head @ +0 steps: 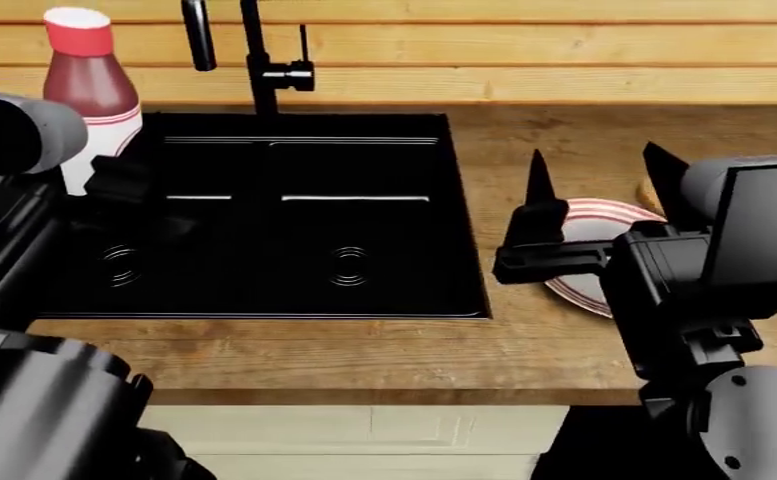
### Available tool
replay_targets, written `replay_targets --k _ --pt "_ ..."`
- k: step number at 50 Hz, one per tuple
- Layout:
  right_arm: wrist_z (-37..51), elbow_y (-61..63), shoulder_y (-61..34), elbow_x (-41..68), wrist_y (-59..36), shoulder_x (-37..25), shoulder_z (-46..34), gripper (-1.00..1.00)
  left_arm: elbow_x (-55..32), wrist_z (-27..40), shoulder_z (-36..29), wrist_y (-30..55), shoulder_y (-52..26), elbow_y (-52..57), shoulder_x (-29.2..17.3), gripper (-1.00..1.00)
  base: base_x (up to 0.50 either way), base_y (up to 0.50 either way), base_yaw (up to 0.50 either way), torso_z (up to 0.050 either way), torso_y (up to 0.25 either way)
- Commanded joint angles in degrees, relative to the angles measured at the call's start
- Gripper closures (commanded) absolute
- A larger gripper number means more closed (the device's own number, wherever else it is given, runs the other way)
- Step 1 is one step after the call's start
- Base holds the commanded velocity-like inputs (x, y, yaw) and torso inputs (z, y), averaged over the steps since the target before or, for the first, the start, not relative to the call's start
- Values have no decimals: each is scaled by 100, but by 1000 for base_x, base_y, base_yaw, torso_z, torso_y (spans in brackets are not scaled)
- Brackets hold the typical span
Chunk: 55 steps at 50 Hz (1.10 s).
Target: Pick the sushi from the plate and place it on the cutting board. Then pick the condiment bottle from the cabinet and place it next to the cutting board.
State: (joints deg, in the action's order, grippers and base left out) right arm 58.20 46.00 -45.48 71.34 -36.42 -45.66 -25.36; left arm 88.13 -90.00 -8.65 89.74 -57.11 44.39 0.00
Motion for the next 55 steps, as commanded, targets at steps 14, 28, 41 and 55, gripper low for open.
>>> replay_targets --k 14,28,41,55 --pt "-655 -277 561 -1011 480 222 -198 -100 -102 0 119 26 84 122 0 100 0 -500 0 0 0" --pt "-587 -253 462 -918 389 253 -227 -100 -129 0 147 26 112 159 0 100 0 -500 0 0 1" --pt "-580 -268 439 -912 370 254 -241 -100 -155 0 174 26 99 164 0 100 0 -500 0 0 0" --pt "-582 -267 462 -919 399 245 -235 -100 -209 0 212 26 90 161 0 100 0 -500 0 1 0"
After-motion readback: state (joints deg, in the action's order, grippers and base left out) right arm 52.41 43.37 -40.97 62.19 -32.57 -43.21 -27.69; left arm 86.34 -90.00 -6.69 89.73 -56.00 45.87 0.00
